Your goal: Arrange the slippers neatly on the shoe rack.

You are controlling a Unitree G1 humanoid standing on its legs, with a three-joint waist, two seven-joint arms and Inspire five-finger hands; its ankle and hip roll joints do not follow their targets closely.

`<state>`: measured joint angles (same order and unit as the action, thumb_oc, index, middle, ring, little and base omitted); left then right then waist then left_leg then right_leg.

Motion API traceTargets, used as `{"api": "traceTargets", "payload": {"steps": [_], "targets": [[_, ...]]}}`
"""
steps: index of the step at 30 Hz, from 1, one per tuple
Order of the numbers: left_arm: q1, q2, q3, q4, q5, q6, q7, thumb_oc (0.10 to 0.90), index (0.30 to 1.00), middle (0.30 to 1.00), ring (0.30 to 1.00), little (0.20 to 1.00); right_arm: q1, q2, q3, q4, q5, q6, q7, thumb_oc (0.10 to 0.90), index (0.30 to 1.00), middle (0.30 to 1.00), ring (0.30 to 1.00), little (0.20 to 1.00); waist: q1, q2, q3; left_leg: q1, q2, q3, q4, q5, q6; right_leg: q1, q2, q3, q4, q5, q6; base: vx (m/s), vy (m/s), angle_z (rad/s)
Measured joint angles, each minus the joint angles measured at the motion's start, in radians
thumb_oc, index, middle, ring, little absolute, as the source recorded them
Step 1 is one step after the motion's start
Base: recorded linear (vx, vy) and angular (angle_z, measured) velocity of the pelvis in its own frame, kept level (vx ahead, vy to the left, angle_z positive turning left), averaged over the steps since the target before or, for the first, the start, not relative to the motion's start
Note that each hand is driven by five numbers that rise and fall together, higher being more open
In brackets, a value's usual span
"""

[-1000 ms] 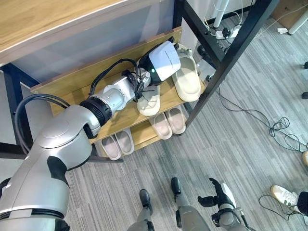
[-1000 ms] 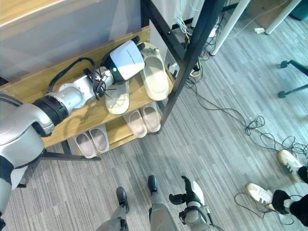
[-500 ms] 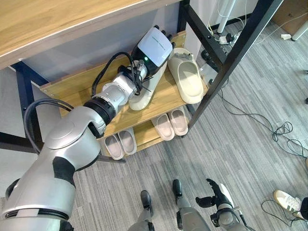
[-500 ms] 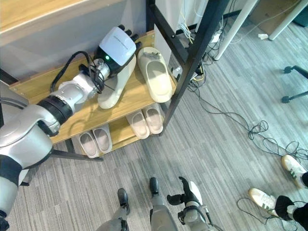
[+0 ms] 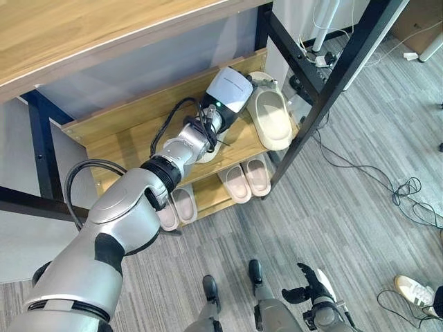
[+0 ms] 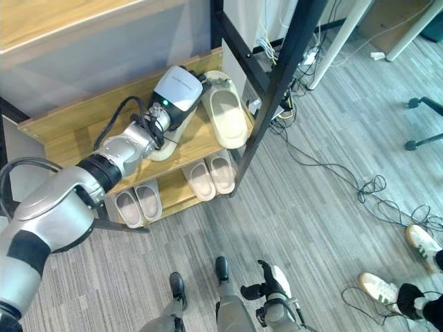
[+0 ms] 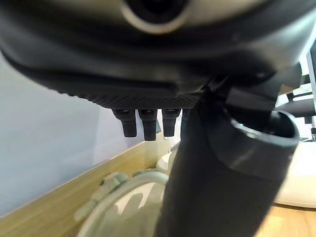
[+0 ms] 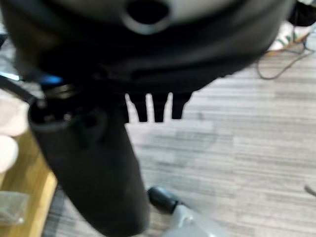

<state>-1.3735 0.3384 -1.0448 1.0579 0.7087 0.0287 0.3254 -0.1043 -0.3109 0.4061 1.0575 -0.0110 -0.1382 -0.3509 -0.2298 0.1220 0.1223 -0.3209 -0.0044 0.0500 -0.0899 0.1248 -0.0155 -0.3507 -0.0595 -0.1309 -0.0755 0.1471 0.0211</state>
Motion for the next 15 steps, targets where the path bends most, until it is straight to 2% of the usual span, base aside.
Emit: {"api": "traceTargets", "payload": {"steps": [15], "targets": [[0.038,0.011,0.030,-0.050,0.000,-0.001,-0.016,0.800,0.900,0.900,0.900,0.900,0.000,0.014,-0.004,0.076,0.019,0.038,0.020,0.800,0.900,0.900,0.900,0.900,0.040,0.000,0.000,0.075,0.000,-0.010,-0.004,-0.001,0.000,0.089,0.000,-0.013,-0.014,0.001,-0.002,0.01,-0.001,0.02]]}}
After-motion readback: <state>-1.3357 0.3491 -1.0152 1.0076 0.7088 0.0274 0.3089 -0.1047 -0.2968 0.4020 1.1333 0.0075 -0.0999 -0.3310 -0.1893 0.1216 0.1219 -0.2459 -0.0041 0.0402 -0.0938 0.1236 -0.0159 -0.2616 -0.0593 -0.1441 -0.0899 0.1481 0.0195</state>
